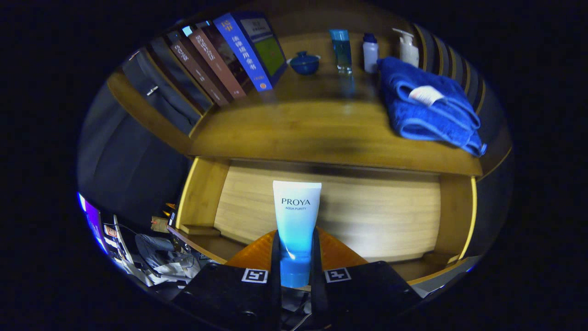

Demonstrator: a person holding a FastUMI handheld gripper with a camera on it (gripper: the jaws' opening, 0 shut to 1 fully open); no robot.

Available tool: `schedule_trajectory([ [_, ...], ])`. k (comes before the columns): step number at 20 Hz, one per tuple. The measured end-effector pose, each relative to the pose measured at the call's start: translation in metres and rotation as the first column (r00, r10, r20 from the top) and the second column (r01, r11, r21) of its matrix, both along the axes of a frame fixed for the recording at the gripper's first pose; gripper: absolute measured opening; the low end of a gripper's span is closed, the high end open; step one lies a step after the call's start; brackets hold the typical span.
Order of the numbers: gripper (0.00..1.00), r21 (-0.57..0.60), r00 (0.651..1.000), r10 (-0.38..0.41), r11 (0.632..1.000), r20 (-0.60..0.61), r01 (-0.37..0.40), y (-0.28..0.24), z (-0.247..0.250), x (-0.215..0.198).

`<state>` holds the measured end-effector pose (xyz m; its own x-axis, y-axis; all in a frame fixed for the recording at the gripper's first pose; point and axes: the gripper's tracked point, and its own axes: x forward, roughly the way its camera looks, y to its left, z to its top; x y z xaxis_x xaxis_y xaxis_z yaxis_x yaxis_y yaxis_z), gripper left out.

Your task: Pull open the drawer, take out the items inside it, and place them on the countertop above the cabinet.

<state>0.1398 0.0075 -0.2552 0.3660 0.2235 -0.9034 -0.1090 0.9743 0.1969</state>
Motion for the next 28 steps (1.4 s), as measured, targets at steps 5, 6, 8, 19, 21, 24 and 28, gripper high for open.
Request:
schedule_trajectory([
  [5, 0.30, -0.094, 0.997, -0.036, 0.995, 0.073, 0.043, -0.015, 0.020, 0.066],
  [6, 0.30, -0.121, 0.996, -0.038, 0.992, 0.078, 0.048, -0.018, 0.020, 0.079],
  [8, 0.30, -0.152, 0.997, -0.034, 0.987, 0.070, 0.044, -0.013, 0.012, 0.100],
  [19, 0.42, -0.265, 0.998, -0.064, 0.962, 0.018, 0.066, -0.027, -0.024, 0.164],
  [21, 0.53, -0.253, 0.997, -0.061, 0.965, 0.038, 0.068, -0.029, -0.021, 0.166],
  [24, 0.80, -0.228, 0.994, -0.048, 0.971, 0.097, 0.069, -0.029, -0.008, 0.168],
  [28, 0.99, -0.165, 0.974, -0.067, 0.981, 0.218, 0.105, -0.025, 0.031, 0.157],
])
